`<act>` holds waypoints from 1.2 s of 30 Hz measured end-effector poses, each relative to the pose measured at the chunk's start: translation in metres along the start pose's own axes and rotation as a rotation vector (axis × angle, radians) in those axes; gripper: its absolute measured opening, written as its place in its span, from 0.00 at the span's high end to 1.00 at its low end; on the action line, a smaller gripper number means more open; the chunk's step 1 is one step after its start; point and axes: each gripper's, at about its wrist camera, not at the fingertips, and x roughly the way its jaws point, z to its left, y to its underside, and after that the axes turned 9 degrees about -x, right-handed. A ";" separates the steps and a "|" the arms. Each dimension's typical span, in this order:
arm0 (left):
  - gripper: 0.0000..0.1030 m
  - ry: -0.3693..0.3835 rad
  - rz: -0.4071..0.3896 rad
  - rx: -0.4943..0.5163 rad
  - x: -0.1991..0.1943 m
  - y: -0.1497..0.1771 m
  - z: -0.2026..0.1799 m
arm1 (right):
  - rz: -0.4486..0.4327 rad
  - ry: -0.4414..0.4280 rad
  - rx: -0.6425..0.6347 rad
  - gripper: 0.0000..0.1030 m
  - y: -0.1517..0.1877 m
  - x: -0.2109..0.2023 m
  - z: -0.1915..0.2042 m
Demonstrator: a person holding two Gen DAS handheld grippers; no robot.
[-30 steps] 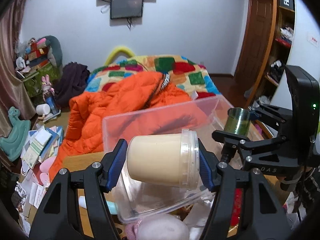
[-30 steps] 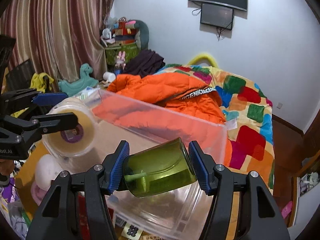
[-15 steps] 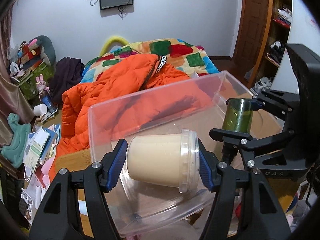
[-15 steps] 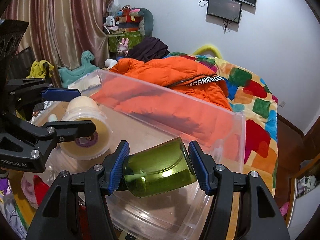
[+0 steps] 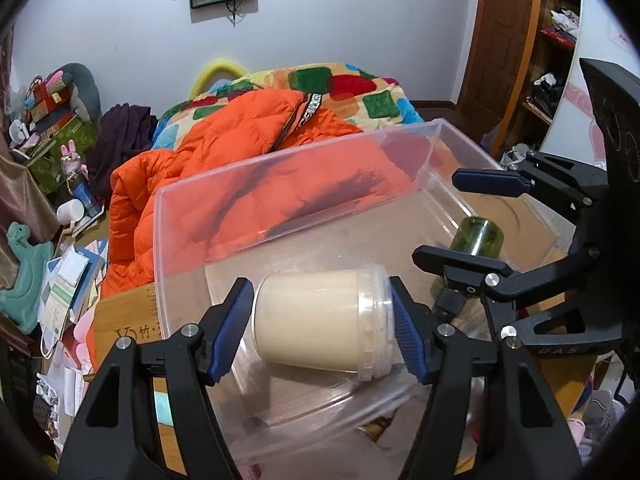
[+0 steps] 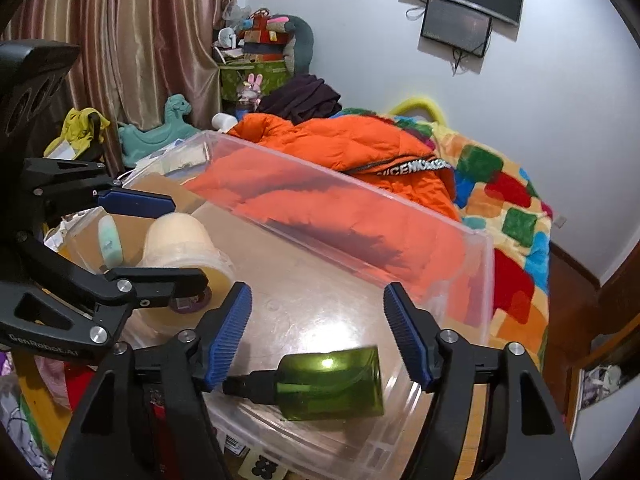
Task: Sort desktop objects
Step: 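Lower jar into box, open left tool while right tool releases green bottle, then reach the right tool to the red pouch and close on it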
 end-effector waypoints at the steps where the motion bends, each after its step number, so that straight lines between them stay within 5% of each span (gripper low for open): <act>1: 0.36 -0.012 -0.027 0.015 -0.006 -0.001 -0.003 | -0.007 0.010 0.001 0.32 0.000 -0.003 0.000; 10: 0.23 -0.049 -0.169 0.035 -0.058 -0.009 -0.008 | -0.102 0.083 0.038 0.24 -0.007 -0.046 -0.013; 23: 0.09 -0.120 -0.284 0.040 -0.119 0.013 -0.002 | -0.166 0.043 0.069 0.20 -0.002 -0.101 0.000; 36: 0.08 -0.133 -0.234 0.027 -0.124 0.057 0.015 | -0.131 0.008 0.092 0.16 0.027 -0.109 0.022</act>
